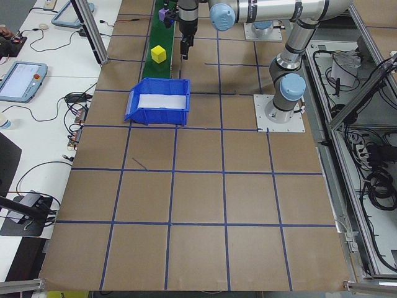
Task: Move block left to right into plate
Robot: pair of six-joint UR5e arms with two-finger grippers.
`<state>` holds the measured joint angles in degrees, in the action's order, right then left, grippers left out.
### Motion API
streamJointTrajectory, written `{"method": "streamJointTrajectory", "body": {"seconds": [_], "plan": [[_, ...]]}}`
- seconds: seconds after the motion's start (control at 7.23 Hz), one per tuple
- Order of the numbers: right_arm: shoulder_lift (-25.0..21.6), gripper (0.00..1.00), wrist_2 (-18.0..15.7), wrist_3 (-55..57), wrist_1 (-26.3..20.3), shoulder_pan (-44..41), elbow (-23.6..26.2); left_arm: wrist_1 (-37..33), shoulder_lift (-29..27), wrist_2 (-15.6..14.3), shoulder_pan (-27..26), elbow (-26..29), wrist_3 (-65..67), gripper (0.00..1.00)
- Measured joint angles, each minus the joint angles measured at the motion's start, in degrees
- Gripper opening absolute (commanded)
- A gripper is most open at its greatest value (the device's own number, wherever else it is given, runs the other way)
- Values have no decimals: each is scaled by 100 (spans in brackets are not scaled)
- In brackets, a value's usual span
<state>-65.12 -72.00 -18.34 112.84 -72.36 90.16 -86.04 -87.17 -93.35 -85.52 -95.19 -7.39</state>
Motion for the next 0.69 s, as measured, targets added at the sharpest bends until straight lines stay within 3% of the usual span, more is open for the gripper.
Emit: {"method": "streamJointTrajectory", "body": {"seconds": [0.41, 0.55, 0.69], "plan": [[230, 99, -56, 74, 194, -6, -68, 20, 60, -172, 66, 54, 408, 100], [279, 94, -74, 117, 246, -5, -79, 26, 65, -179, 74, 72, 408, 100], [299, 80, -82, 141, 266, -2, -82, 31, 73, -180, 75, 82, 407, 100]]}}
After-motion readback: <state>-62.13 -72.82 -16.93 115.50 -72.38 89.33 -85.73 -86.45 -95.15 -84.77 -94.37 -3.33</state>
